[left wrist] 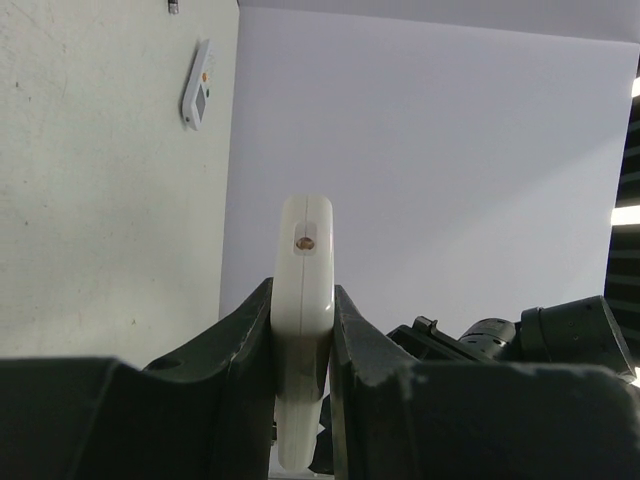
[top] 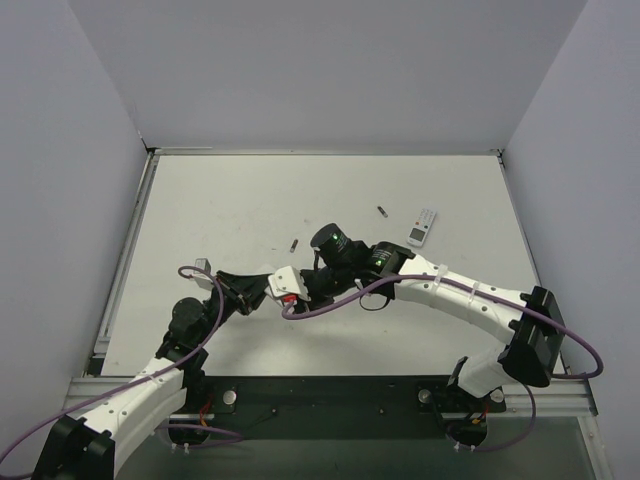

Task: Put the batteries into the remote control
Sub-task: Load the battery cover into the remote control.

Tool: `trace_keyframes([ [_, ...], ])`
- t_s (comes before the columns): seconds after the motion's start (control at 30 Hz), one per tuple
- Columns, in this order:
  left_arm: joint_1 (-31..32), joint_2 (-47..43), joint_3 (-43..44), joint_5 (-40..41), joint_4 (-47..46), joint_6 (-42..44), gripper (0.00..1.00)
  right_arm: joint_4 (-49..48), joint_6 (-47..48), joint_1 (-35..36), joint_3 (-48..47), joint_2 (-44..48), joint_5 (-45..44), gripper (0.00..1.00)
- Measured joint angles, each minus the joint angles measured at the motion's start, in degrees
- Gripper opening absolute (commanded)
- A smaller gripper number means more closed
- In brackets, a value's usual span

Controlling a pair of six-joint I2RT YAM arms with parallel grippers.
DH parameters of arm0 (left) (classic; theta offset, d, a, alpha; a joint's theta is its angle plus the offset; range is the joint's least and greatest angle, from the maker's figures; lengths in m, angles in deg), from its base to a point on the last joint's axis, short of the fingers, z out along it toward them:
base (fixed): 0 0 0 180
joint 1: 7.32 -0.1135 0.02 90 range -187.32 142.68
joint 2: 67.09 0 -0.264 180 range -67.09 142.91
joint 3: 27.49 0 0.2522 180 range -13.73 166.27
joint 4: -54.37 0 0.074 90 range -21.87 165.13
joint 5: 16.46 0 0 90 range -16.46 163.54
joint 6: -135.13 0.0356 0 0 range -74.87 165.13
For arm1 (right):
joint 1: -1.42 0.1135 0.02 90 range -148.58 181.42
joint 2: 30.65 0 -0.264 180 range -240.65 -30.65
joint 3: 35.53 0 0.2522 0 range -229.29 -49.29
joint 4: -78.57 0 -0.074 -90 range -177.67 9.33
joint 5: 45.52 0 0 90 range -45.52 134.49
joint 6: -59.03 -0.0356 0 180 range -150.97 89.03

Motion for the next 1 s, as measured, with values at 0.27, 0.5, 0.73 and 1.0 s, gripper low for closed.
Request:
trace_keyframes([
  [0.27,0.0,0.72,0.0,1.07,0.24,0.68,0.0,-2.54,-0.07,-0.68,1.6,-0.2,0.72,0.25],
  [0.5,0.11,1.18,-0.02,1.55,0.2,0.9,0.0,-3.63,-0.46,-1.11,1.9,-0.76,1.6,0.26],
  [0.73,0.66,0.81,-0.02,1.33,0.17,4.98,0.0,-3.89,-3.69,0.2,2.08,0.0,-0.92,0.39],
  [1.0,1.46,4.33,0.02,-0.31,0.02,16.31,0.0,-6.6,-16.59,0.83,3.98,7.13,-7.17,0.91],
])
